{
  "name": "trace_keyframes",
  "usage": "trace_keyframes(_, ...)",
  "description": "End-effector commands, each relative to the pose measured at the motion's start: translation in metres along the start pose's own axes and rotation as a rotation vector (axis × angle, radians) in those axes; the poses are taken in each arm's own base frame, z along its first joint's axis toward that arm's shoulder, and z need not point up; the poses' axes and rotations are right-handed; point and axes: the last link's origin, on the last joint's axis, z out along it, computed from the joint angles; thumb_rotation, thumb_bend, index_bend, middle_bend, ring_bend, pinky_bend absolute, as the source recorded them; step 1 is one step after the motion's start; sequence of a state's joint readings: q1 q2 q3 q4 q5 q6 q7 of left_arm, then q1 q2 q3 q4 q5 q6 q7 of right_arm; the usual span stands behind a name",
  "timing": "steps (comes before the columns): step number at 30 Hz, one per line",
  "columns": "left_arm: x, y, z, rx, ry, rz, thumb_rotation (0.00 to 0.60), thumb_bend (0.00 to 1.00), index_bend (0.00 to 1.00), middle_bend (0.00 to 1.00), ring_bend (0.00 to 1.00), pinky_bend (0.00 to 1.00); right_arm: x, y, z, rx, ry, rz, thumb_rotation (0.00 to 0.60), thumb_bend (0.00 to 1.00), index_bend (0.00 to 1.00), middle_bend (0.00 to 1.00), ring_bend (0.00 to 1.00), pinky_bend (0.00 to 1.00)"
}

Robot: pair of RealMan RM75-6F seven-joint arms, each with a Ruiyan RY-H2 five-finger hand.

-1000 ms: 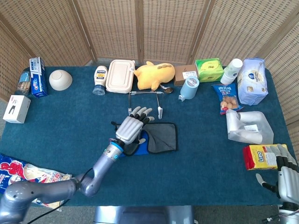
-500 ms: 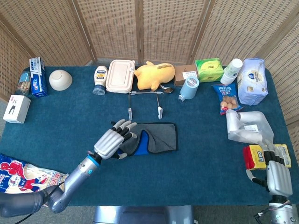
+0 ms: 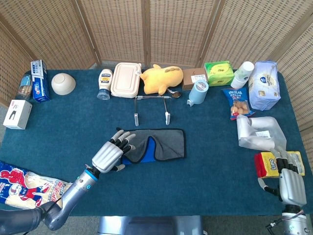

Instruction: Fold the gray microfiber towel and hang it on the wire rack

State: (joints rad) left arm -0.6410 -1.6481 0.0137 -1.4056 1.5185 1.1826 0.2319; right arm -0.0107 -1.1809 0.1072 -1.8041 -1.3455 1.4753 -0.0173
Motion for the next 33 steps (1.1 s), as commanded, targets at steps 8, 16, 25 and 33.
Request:
trace_keyframes(8,-0.015,0.008,0.014,0.001,0.015,-0.007,0.6,0.25,0.31,0.1,0.0,0.0,0.003,0.004,-0.003,-0.013,0.007,-0.001,0.6,0.21,0.06,0.01,0.0,0.0)
trace_keyframes(16,-0.024,0.013,0.024,0.007,0.036,-0.034,0.6,0.26,0.34,0.12,0.0,0.0,0.006,0.007,-0.005,-0.023,0.013,-0.002,0.6,0.21,0.06,0.01,0.0,0.0)
trace_keyframes(25,-0.025,0.018,0.032,-0.005,0.063,-0.052,0.6,0.31,0.43,0.17,0.0,0.0,0.007,0.009,-0.006,-0.028,0.017,-0.001,0.6,0.21,0.06,0.01,0.0,0.0)
trace_keyframes(33,-0.025,0.013,0.037,-0.004,0.055,-0.034,0.6,0.34,0.46,0.18,0.0,0.0,0.01,0.012,-0.009,-0.038,0.028,-0.004,0.6,0.21,0.06,0.01,0.0,0.0)
